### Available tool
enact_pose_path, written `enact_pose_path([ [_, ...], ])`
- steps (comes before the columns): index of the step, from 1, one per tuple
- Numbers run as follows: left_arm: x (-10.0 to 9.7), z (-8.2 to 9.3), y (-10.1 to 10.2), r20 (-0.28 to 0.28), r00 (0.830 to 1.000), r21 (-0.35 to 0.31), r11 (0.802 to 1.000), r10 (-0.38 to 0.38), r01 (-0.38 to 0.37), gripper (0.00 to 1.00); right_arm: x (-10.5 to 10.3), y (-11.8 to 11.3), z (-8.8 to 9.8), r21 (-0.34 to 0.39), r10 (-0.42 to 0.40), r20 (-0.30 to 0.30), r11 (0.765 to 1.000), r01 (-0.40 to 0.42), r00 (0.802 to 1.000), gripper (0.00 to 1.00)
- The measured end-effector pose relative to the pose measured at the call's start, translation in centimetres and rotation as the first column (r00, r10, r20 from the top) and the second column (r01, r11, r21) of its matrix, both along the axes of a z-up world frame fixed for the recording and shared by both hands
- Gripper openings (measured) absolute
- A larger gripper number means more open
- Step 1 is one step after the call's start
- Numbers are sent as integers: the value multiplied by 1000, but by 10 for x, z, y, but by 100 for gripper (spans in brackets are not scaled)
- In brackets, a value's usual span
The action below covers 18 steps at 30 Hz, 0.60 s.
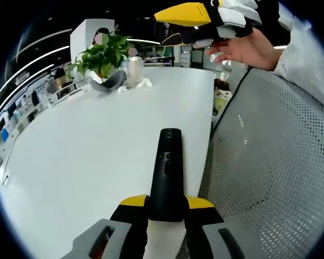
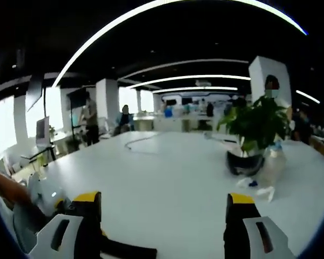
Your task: Press the specified remote control buttons in sequence, fully releasing each button before pressing the next.
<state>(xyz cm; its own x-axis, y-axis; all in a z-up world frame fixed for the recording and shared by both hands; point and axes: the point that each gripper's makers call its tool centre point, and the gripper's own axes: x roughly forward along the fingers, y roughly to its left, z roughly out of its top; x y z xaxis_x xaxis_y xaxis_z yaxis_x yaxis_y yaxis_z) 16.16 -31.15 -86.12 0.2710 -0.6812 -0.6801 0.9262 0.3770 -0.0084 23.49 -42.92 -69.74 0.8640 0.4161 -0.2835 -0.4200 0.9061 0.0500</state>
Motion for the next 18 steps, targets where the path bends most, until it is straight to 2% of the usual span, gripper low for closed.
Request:
enact_pose_path([
  [4,0,0,0,1,1000,0,1000,1,-1,25,3,-11,-9,-7,-40,-16,999,40,999,97],
  [7,0,0,0,1,1000,-1,1000,3,-3,25,4,-9,-10,7,-37,-26,999,37,999,95],
  [10,0,0,0,2,1000,-2,1000,3,-3,25,3,-9,-9,-15,-36,-7,999,36,999,94],
  [18,0,0,0,2,1000,-5,1000,3,-3,25,4,-11,-12,-19,-46,-25,999,46,999,92],
])
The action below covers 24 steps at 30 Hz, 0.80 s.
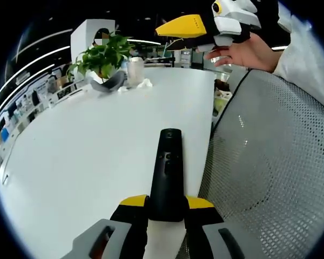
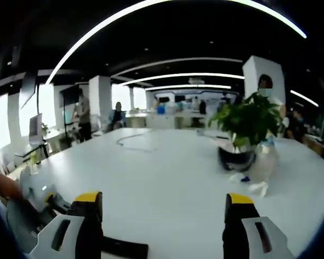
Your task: Press the specified remote control buttons in sequence, fully releasing each button before pressing the next.
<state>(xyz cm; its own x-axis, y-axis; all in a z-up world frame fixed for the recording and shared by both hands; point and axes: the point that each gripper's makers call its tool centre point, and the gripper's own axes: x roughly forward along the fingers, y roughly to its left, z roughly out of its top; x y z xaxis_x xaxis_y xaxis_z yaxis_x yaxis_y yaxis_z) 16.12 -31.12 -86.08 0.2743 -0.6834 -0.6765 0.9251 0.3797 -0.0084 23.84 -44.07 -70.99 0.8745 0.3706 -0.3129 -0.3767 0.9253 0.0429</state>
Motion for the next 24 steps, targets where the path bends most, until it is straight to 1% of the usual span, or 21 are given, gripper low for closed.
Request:
enact_pose_path([
  [6,0,0,0,1,1000,0,1000,-1,1,25,-1,2,-2,-13,6,-8,1000,-6,1000,92],
  [9,0,0,0,1,1000,-1,1000,-1,1,25,-1,1,-1,-16,3,-1,1000,-3,1000,91],
  [15,0,0,0,1,1000,-2,1000,-1,1,25,0,-1,-2,-14,-4,-8,1000,4,1000,90],
  [18,0,0,0,1,1000,-2,1000,-1,1,25,0,-2,-1,-9,-6,-7,1000,6,1000,87],
  [24,1,0,0,0,1000,-2,1000,-1,1,25,0,-1,-2,-14,-5,-11,1000,5,1000,87],
])
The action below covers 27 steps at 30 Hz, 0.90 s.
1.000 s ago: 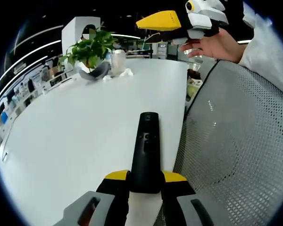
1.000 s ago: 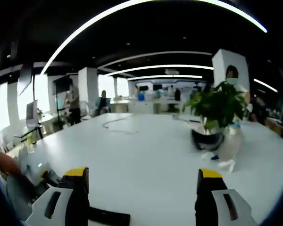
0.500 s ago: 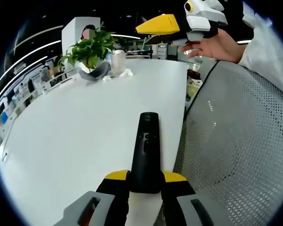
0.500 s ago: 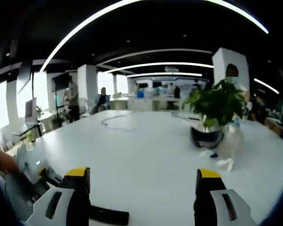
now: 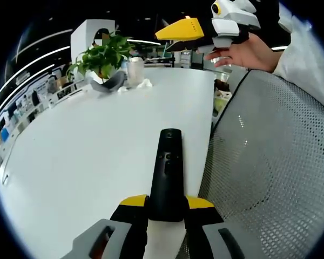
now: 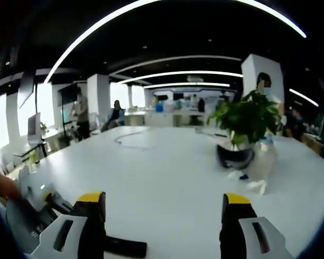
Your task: Press the specified remote control buttons in sequence, fully releasing each button before pressing the next.
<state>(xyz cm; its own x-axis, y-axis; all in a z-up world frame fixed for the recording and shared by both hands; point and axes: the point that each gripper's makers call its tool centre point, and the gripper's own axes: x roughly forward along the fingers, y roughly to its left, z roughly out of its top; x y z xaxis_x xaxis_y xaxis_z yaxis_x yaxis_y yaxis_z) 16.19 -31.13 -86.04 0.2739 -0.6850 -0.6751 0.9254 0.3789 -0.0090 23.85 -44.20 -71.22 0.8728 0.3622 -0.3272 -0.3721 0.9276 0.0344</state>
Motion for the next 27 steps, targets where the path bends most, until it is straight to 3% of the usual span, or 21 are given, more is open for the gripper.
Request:
enact_pose_path([
  [19,0,0,0,-11,1000,22,1000,-4,4,25,0,-3,0,5,-10,-5,1000,10,1000,85],
  [27,6,0,5,-28,999,73,997,-21,23,24,-1,-2,-1,-6,-4,-2,1000,4,1000,84],
])
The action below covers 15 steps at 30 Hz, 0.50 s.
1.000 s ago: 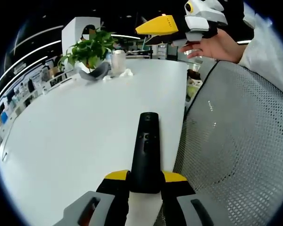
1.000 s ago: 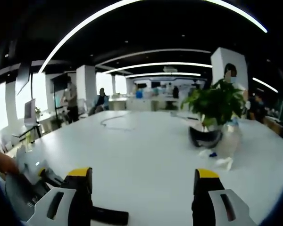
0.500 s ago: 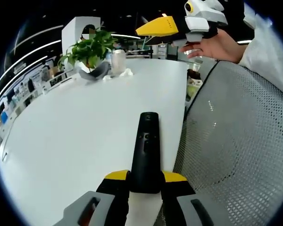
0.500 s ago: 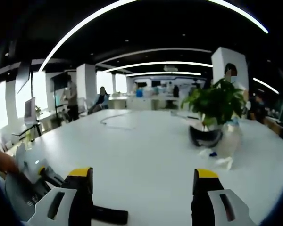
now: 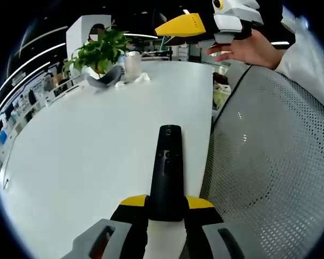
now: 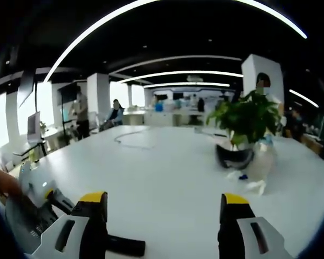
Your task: Press the specified remote control buttons in sequence, fully releasing each button before pressing the next.
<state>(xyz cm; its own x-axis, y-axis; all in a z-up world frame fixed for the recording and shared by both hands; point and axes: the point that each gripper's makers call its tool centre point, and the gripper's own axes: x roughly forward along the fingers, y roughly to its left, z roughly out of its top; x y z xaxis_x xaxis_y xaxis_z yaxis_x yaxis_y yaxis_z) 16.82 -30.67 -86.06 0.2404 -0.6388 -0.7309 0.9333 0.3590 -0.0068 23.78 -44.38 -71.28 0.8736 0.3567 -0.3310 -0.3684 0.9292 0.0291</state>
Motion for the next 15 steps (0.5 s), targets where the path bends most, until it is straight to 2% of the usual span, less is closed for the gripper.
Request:
enact_pose_path([
  [15,15,-3,8,-25,1000,66,998,4,-3,24,1,-4,0,14,-15,-6,1000,15,1000,83],
])
